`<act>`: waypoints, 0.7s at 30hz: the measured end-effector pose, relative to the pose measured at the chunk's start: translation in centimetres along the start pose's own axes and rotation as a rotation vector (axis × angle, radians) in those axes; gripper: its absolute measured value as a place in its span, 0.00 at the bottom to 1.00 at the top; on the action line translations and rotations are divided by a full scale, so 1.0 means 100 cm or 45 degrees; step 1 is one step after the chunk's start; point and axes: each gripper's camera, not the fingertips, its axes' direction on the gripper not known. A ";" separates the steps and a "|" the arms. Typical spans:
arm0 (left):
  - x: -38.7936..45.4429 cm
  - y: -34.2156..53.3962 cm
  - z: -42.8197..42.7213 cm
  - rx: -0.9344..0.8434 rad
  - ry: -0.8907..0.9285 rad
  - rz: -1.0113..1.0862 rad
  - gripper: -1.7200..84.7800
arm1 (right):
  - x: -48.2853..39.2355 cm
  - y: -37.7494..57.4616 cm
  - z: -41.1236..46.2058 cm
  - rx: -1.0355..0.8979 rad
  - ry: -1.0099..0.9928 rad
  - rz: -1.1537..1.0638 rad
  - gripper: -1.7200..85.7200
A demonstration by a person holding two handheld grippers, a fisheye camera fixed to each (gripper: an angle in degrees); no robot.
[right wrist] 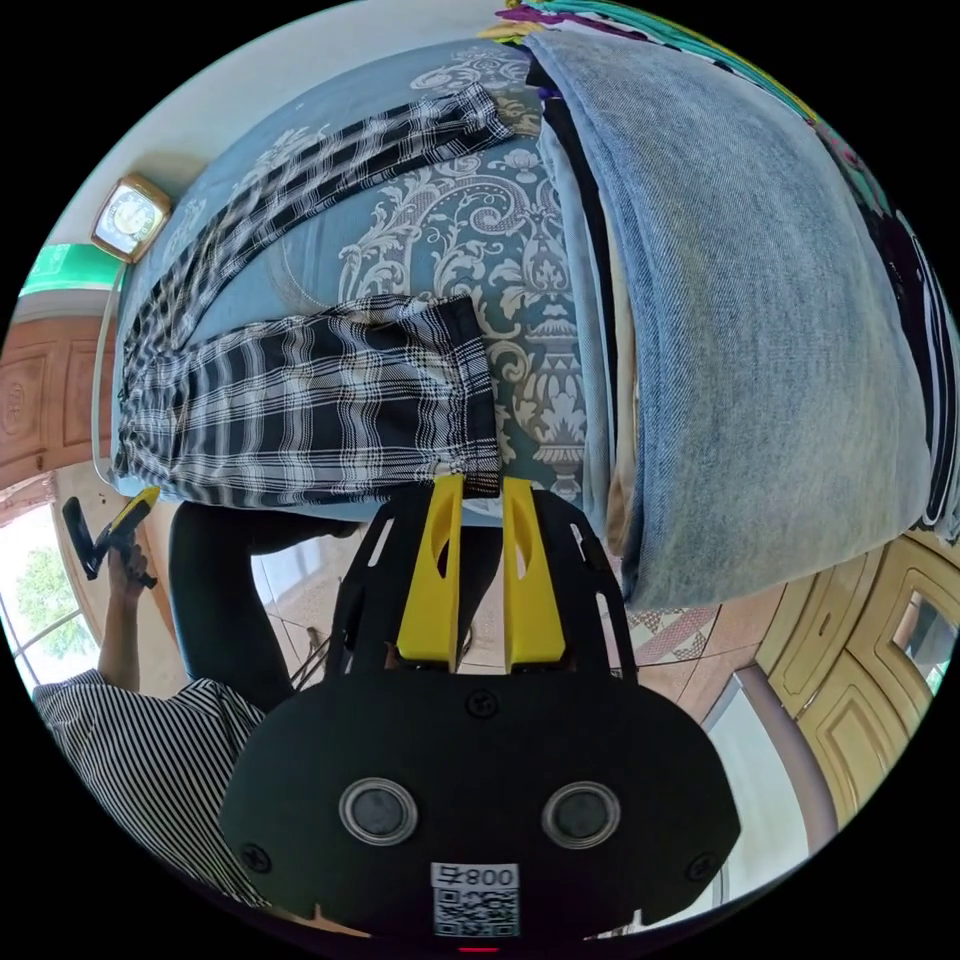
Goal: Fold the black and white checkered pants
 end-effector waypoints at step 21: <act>-0.296 0.098 -0.192 0.556 -0.485 -1.182 0.06 | -0.213 -0.112 -0.014 0.153 -0.019 -0.317 0.06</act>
